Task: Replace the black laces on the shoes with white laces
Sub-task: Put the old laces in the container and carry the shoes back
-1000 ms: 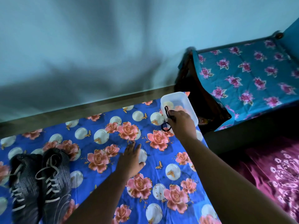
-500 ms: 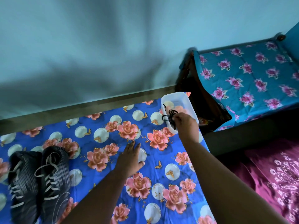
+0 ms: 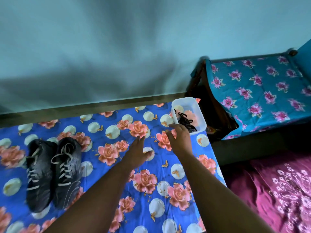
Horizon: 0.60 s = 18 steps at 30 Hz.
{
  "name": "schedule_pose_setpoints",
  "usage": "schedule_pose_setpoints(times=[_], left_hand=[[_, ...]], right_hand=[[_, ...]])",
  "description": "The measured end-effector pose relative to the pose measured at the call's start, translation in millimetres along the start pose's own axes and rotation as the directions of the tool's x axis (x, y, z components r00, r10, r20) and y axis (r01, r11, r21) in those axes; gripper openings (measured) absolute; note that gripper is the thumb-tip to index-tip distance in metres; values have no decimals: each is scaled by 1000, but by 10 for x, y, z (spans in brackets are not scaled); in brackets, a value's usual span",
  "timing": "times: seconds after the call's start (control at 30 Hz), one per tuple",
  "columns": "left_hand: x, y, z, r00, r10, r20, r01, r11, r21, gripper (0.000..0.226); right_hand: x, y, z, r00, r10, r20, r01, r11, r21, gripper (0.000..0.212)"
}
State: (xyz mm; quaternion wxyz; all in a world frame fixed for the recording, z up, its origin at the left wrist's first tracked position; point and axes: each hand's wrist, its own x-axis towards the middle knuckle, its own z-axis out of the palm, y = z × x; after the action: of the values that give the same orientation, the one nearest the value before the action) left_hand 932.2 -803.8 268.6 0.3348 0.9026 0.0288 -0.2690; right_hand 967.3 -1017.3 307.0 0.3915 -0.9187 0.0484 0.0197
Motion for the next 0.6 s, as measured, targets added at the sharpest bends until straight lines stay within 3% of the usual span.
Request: schedule_pose_setpoints(times=[0.07, 0.17, 0.6], left_hand=[[-137, -57, -92, 999, 4, -32, -4, 1000, -17, 90], [-404, -189, -253, 996, -12, -89, 9, 999, -36, 88], [-1940, -1637, -922, 926, -205, -318, 131, 962, -238, 80]], right_hand=[[-146, -184, 109, 989, 87, 120, -103, 986, 132, 39], [-311, -436, 303, 975, 106, 195, -140, 975, 173, 46], [-1222, -1666, 1558, 861, -28, 507, -59, 986, 155, 50]])
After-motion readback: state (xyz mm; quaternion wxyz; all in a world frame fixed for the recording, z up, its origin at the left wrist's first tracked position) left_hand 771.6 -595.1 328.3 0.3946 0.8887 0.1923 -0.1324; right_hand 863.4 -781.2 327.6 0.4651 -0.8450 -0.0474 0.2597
